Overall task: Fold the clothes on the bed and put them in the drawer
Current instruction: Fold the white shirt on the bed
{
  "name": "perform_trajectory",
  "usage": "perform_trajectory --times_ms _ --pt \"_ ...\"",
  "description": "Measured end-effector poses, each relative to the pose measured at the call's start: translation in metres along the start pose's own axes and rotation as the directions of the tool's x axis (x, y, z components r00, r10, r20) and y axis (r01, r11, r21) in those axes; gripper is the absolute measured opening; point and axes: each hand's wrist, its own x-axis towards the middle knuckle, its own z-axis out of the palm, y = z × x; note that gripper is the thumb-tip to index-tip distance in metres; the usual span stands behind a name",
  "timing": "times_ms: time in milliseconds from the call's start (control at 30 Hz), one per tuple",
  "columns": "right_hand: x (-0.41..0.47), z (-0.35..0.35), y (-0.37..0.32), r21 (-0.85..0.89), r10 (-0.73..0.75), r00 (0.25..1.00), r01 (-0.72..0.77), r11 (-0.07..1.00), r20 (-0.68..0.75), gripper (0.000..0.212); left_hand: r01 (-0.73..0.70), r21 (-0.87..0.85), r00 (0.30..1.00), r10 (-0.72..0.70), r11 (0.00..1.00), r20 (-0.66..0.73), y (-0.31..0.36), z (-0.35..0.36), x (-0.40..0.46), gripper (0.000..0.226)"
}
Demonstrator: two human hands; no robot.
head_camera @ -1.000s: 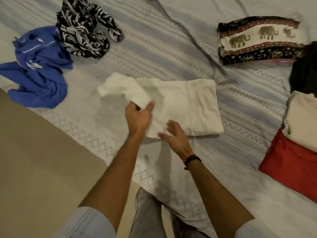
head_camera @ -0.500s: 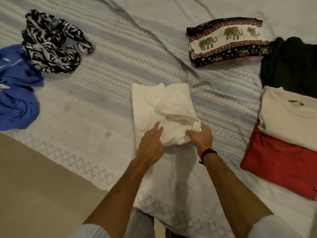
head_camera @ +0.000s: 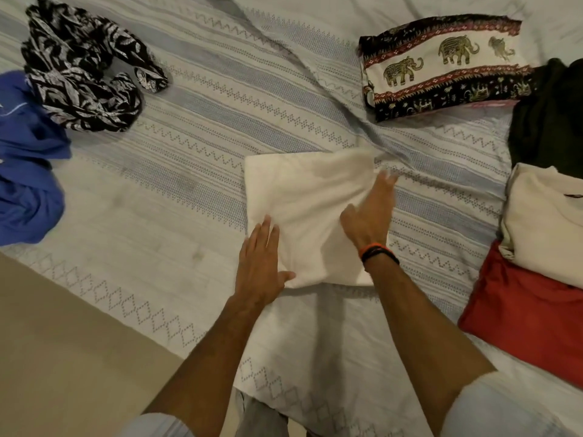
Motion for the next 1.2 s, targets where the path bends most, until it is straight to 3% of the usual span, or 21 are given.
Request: perform_trajectory --times_ms 67,133,200,233,267,300,333,367,400,433,500,567,667,767,833,900,1000,1100,1200 --pt "0.003 -0.005 -0.003 -0.090 -0.023 0.998 0.018 0.996 -0.052 0.083 -0.002 -0.027 1.000 0.002 1.000 -0.003 -0.004 0.002 0.001 0.110" --pt "-0.008 0.004 -0.005 -0.108 -0.241 0.962 0.255 0.961 0.129 0.068 0.000 -0.055 0.999 -0.002 0.998 -0.033 -0.005 0.005 0.001 0.110" --pt "-0.026 0.017 0.005 -0.152 -0.389 0.818 0.488 0.860 0.424 0.060 -0.001 -0.078 0.999 -0.003 0.997 -0.051 -0.003 0.007 0.001 0.109" --pt "-0.034 0.022 0.018 -0.198 -0.418 0.744 0.581 0.789 0.521 0.060 0.004 -0.079 0.998 -0.009 0.997 -0.058 -0.002 0.008 0.000 0.108" --pt "-0.040 0.025 0.033 -0.240 -0.440 0.717 0.633 0.737 0.540 0.060 0.005 -0.075 0.998 -0.010 0.997 -0.068 -0.002 0.009 -0.001 0.107" --pt "-0.043 0.025 0.050 -0.293 -0.426 0.763 0.602 0.743 0.486 0.061 0.005 -0.075 0.997 -0.012 0.997 -0.081 -0.001 0.009 -0.002 0.105" --pt "-0.048 0.021 0.064 -0.335 -0.343 0.859 0.473 0.815 0.380 0.061 0.008 -0.077 0.995 -0.016 0.997 -0.102 0.000 0.009 -0.004 0.102" --pt "-0.051 0.016 0.074 -0.347 -0.174 0.952 0.257 0.902 0.252 0.062 0.014 -0.088 0.991 -0.026 0.996 -0.133 0.001 0.009 -0.007 0.098" --pt "-0.053 0.011 0.083 -0.317 0.012 0.991 0.032 0.948 0.136 0.064 0.021 -0.114 0.984 -0.040 0.993 -0.171 0.002 0.010 -0.010 0.094" --pt "-0.054 0.007 0.086 -0.275 0.140 0.988 -0.116 0.954 0.071 0.066 0.043 -0.163 0.974 -0.077 0.986 -0.213 0.003 0.010 -0.013 0.090" --pt "-0.057 0.002 0.083 -0.170 0.171 0.984 -0.160 0.972 0.052 0.071 0.139 -0.339 0.943 -0.229 0.930 -0.243 0.006 0.013 -0.020 0.093" --pt "-0.055 -0.001 0.079 -0.034 0.176 0.982 -0.174 0.984 0.064 0.078 0.250 -0.606 0.882 -0.436 0.755 -0.180 0.010 0.013 -0.023 0.097" --pt "-0.045 -0.003 0.069 0.073 0.271 0.959 -0.276 0.958 0.079 0.092 0.358 -0.869 0.748 -0.662 0.343 0.047 0.010 0.005 -0.014 0.077" --pt "-0.035 -0.003 0.064 0.188 0.411 0.881 -0.456 0.870 0.236 0.085 0.419 -0.889 0.787 -0.561 0.184 0.255 -0.003 -0.006 0.005 0.053" --pt "-0.031 -0.004 0.063 0.238 0.442 0.841 -0.519 0.821 0.311 0.073 0.460 -0.872 0.817 -0.464 0.168 0.342 -0.004 -0.015 0.012 0.056" --pt "-0.033 -0.008 0.062 0.286 0.424 0.829 -0.534 0.796 0.365 0.058 0.440 -0.886 0.828 -0.446 0.145 0.339 -0.001 -0.022 0.013 0.051" --pt "-0.041 -0.021 0.058 0.403 0.383 0.798 -0.576 0.711 0.464 0.052 0.403 -0.915 0.831 -0.408 -0.025 0.378 0.001 -0.036 0.003 0.045" --pt "-0.052 -0.042 0.047 0.509 0.317 0.790 -0.590 0.627 0.525 0.044 0.409 -0.910 0.863 -0.297 -0.062 0.408 0.005 -0.053 -0.011 0.059" --pt "-0.062 -0.068 0.034 0.581 0.280 0.822 -0.553 0.597 0.496 0.038 0.401 -0.911 0.887 -0.208 -0.093 0.412 0.023 -0.075 -0.023 0.059"
